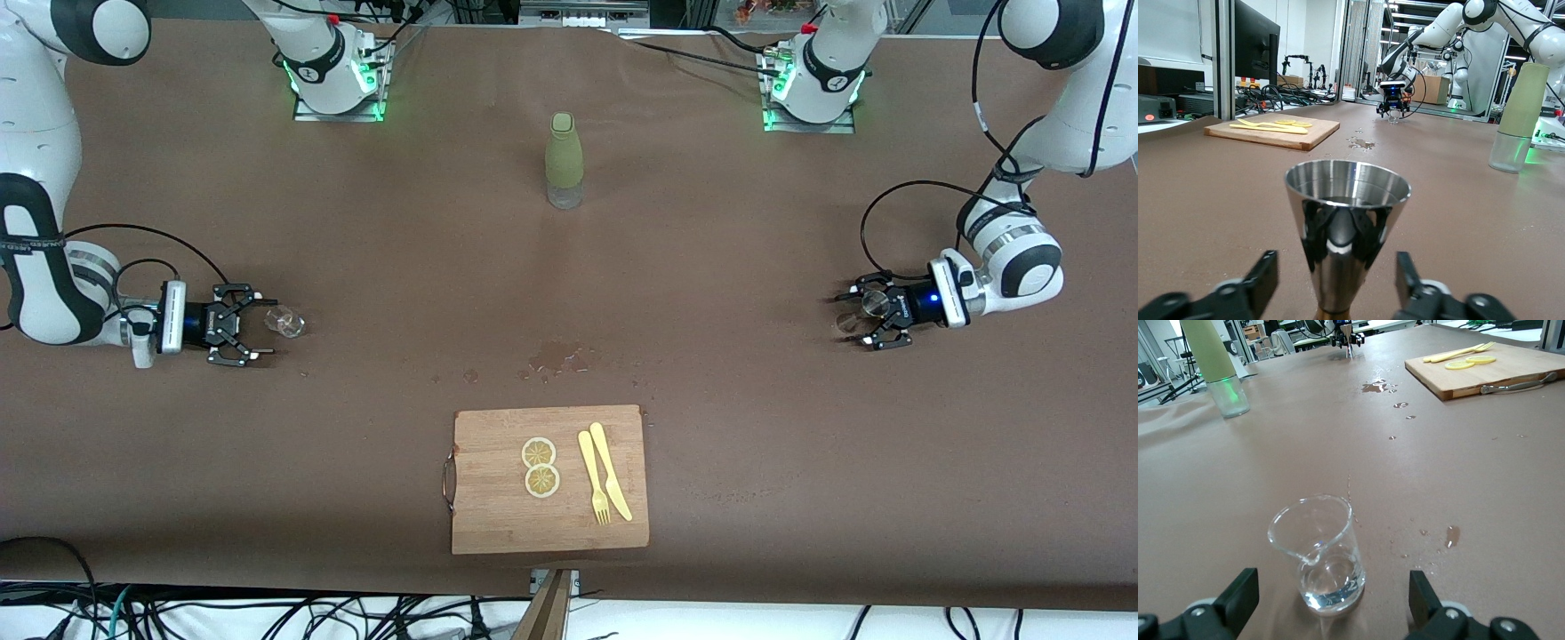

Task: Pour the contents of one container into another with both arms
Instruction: 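Close the left gripper on the jigger while the right gripper grasps the beaker, then lift the jigger with the left gripper while the right gripper brings the beaker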

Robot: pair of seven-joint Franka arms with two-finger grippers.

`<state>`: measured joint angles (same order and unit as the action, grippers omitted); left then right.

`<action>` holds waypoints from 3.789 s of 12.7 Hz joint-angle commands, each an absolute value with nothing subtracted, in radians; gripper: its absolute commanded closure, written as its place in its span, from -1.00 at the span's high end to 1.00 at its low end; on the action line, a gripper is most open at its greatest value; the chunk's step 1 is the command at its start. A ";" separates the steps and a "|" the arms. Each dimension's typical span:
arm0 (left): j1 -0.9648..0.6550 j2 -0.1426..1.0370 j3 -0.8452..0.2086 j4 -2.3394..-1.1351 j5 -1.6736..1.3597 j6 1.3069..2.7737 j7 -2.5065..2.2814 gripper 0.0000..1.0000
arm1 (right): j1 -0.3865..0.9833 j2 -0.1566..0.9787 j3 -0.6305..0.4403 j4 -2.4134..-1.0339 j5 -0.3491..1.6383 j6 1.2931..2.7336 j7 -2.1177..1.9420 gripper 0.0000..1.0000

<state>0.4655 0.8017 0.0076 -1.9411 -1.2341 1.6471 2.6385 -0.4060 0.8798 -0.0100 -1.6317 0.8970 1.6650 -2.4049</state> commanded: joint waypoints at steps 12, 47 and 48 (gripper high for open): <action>0.448 0.816 -0.021 -1.914 -1.316 1.575 2.662 -1.00 | -0.357 0.905 0.006 -1.594 0.940 1.695 -2.407 0.52; -0.040 0.949 -0.526 -1.677 -1.720 2.321 2.490 -1.00 | 0.337 0.762 -0.083 -1.189 0.585 1.729 -1.103 -0.40; -0.055 0.962 -0.528 -1.661 -1.721 2.321 2.490 -1.00 | 0.366 0.762 -0.092 -1.189 0.559 1.742 -1.063 -0.40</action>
<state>-0.0295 0.9099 -0.5184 -1.7317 -1.6778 2.3093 2.4823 0.3142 0.7804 -0.0713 -1.1834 0.6145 1.7178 -1.1386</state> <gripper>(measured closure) 0.912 0.511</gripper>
